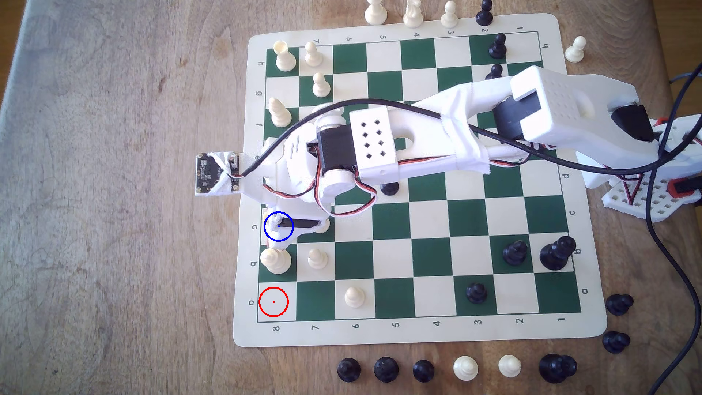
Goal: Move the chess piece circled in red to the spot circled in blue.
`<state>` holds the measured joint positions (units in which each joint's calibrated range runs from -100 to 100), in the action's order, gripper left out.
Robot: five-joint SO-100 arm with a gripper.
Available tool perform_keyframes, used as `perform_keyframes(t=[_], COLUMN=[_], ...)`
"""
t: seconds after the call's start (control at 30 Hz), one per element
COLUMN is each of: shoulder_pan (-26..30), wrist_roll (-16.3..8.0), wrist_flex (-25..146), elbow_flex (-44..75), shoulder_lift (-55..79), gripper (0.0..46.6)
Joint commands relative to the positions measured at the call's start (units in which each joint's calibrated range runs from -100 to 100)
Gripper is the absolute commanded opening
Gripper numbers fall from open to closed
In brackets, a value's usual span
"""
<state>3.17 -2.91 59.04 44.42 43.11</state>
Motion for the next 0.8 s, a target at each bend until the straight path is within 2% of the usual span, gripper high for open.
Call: perform_keyframes(t=[0.0, 0.17, 0.4, 0.5, 0.57, 0.67, 0.7, 0.77], shoulder_pan=[-2.58, -2.90, -2.04, 0.31, 2.66, 4.38, 4.69, 5.32], wrist_roll=[0.49, 0.54, 0.15, -0.93, -1.47, -2.25, -2.30, -2.15], wrist_flex=[0.58, 1.81, 6.89, 13.52, 16.96, 24.49, 25.23, 22.20], elbow_flex=[-0.18, -0.18, -6.07, -6.52, -12.42, -13.32, -16.40, -31.45], shoulder_lift=[-9.07, -11.61, -27.15, -34.62, -44.21, -49.81, -52.96, -63.31], gripper=[18.0, 17.7, 18.1, 17.5, 16.8, 15.0, 14.3, 13.8])
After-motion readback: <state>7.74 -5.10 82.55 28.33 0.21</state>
